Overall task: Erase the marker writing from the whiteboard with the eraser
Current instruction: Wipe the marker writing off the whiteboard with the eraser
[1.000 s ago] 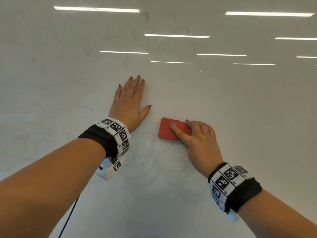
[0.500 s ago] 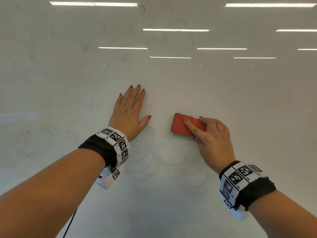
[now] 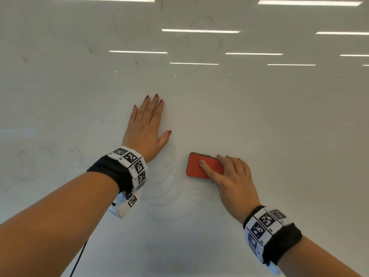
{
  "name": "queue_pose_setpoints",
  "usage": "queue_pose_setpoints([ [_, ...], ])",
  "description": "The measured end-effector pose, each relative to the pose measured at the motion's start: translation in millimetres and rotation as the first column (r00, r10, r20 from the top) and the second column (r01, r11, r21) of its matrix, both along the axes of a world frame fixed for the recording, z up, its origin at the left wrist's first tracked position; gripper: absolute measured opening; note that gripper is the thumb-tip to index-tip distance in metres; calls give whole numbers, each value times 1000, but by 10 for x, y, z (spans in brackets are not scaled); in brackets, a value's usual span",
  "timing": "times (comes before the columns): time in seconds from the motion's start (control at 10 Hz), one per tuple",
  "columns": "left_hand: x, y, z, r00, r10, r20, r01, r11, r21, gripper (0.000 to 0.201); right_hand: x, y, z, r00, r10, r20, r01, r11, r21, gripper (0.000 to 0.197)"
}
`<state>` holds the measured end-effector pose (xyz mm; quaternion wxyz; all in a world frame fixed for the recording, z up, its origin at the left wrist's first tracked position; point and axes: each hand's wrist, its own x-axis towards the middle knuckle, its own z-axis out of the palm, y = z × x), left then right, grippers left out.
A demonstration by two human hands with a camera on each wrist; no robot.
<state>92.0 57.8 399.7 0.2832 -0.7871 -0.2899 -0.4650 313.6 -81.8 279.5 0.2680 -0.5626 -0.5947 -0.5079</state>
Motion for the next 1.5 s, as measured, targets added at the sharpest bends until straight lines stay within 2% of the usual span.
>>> queue_pose_setpoints([
  [0.1, 3, -8, -2, 1000, -21, 5, 21, 1000, -12, 72, -10, -9, -212, 999, 18, 29, -16, 999, -50, 81],
  [0.2, 8, -21, 3, 999, -32, 9, 32, 999, -17, 73, 31, -23, -252, 998, 31, 58, -28, 998, -53, 77],
  [0.3, 3, -27, 12, 1000, -28, 5, 28, 999, -16, 73, 94, -51, -84, 999, 26, 38, -25, 999, -27, 71],
  [0.5, -8, -26, 11, 1000, -10, -3, 10, 1000, -9, 74, 293, -153, 546, 966, 14, -258, 28, 987, 160, 62],
  [0.6, 8, -26, 5, 1000, -13, 4, 13, 1000, -9, 73, 219, -116, 426, 950, 21, -312, 43, 980, 195, 60],
  [0.8, 47, -43, -20, 1000, -13, 24, 14, 1000, -22, 73, 113, -28, -57, 977, 33, -209, -5, 991, 132, 63],
  [1.0, 45, -45, -24, 999, -17, 27, 18, 1000, -25, 72, 126, -60, -59, 987, 8, -158, 6, 996, 89, 62],
  [1.3, 60, -86, -48, 999, -25, 29, 26, 999, -28, 71, 64, -83, -584, 998, 54, -13, -55, 997, -54, 72],
  [1.4, 78, -125, -90, 999, -34, 3, 34, 999, -20, 73, 110, -132, -497, 997, 60, 49, -56, 995, -84, 68],
  [1.5, 96, -155, -138, 999, -36, -25, 36, 999, -18, 75, 200, -183, -244, 1000, 26, 1, -26, 999, -35, 63],
])
